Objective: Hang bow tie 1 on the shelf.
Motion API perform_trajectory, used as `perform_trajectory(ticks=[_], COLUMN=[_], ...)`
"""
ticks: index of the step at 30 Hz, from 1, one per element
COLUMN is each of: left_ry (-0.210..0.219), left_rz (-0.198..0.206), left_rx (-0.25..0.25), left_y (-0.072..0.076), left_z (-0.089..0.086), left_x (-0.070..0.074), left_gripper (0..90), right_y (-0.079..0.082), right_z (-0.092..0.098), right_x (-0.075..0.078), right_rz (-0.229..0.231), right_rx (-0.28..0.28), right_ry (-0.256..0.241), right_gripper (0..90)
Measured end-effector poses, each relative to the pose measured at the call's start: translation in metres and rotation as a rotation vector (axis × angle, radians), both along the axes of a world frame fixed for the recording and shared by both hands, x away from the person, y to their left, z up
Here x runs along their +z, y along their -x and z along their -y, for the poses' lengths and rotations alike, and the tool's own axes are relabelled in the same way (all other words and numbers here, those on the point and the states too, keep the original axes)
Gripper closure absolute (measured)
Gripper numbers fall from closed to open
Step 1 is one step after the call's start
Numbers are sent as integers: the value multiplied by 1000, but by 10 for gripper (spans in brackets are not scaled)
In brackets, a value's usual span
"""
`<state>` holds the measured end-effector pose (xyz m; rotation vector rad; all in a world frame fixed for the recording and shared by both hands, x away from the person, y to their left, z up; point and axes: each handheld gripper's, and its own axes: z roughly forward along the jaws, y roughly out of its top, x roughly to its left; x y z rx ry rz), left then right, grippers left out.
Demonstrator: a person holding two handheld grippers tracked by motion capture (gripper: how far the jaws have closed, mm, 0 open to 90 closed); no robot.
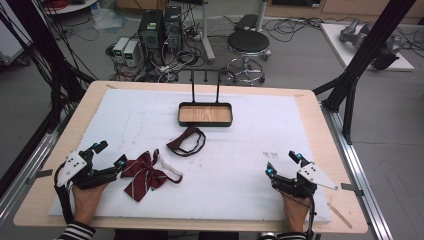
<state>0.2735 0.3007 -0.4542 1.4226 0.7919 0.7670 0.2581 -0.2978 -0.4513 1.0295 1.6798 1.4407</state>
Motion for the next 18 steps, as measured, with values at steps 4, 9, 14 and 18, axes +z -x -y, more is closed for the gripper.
perform_trajectory(ticks=[4, 9, 14, 18], left_ry=[5, 5, 18, 22], left_rz=[1, -5, -13, -23], left_rx=[-1, 0, -1, 1], left_y=[0, 0, -1, -2], left_z=[0, 0, -1, -2], left_x=[0, 0, 0, 1], left_gripper=[137, 137, 137, 137], right_y=[0, 0, 0, 0], right_z=[0, 1, 0, -1], right_x=[0, 0, 0, 0], right_rz=[-1, -7, -5, 0], right_rx=[3, -9, -11, -16], right_ry=[-4, -13, -5, 1], right_gripper=[107, 106, 106, 107])
